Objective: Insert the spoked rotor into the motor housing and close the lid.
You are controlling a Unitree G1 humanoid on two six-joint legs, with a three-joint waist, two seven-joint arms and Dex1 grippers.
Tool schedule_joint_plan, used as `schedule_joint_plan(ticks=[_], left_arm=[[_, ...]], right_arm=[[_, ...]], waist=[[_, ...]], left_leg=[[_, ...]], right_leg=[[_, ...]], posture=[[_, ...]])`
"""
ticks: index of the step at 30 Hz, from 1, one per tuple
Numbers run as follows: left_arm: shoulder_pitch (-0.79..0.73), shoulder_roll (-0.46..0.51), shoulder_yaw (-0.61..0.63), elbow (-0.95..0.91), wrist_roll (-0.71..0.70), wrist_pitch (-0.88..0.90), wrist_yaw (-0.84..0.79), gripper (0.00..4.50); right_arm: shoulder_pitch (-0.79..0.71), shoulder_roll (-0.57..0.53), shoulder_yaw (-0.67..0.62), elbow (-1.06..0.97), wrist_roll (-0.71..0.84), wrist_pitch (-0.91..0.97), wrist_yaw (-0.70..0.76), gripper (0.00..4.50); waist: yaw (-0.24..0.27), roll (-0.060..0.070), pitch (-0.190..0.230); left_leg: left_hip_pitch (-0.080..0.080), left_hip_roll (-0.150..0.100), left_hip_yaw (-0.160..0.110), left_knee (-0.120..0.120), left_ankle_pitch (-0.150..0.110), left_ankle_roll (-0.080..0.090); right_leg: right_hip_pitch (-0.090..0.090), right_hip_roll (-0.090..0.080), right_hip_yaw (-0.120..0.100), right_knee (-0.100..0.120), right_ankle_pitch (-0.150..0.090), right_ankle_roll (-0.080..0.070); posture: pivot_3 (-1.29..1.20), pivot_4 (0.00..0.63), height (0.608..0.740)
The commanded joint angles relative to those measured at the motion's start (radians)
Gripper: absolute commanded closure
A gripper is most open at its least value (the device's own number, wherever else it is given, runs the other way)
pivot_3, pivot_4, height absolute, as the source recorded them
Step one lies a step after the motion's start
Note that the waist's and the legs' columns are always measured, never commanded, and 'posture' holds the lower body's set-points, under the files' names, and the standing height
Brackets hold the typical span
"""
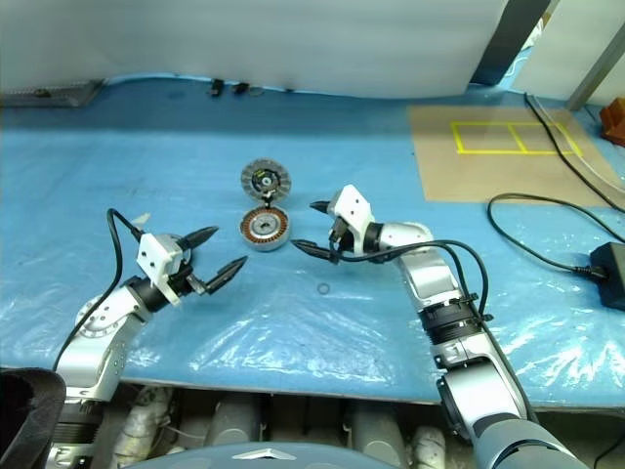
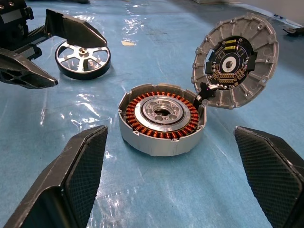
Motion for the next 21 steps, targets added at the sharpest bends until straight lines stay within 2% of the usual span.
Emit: schedule_joint_plan(ticks=[1, 13, 21], left_arm=[[-0.004, 0.004, 0.014, -0.029, -0.012, -0.009, 0.0, 0.0], [0.009, 0.008, 0.021, -0.038, -0.013, -0.008, 0.004, 0.0], [0.081, 0.001, 0.031, -0.081, -0.01, -0.015, 0.025, 0.0]], right_arm=[[-0.016, 0.001, -0.003, -0.022, 0.004, -0.01, -0.001, 0.04], [-0.026, 0.015, 0.006, -0.013, 0.004, 0.0, 0.007, 0.04], [-0.103, 0.035, 0.111, 0.013, -0.028, 0.024, 0.101, 0.04]], waist=[[0.0, 0.0, 0.0], [0.0, 0.0, 0.0], [-0.012, 0.0, 0.0]], left_leg=[[0.0, 0.0, 0.0, 0.0, 0.0, 0.0], [0.0, 0.0, 0.0, 0.0, 0.0, 0.0], [0.0, 0.0, 0.0, 0.0, 0.0, 0.0]], right_leg=[[0.0, 0.0, 0.0, 0.0, 0.0, 0.0], [0.0, 0.0, 0.0, 0.0, 0.0, 0.0], [0.0, 0.0, 0.0, 0.0, 0.0, 0.0]], posture=[[0.0, 0.15, 0.74], [0.0, 0.15, 0.74], [0.0, 0.15, 0.74]])
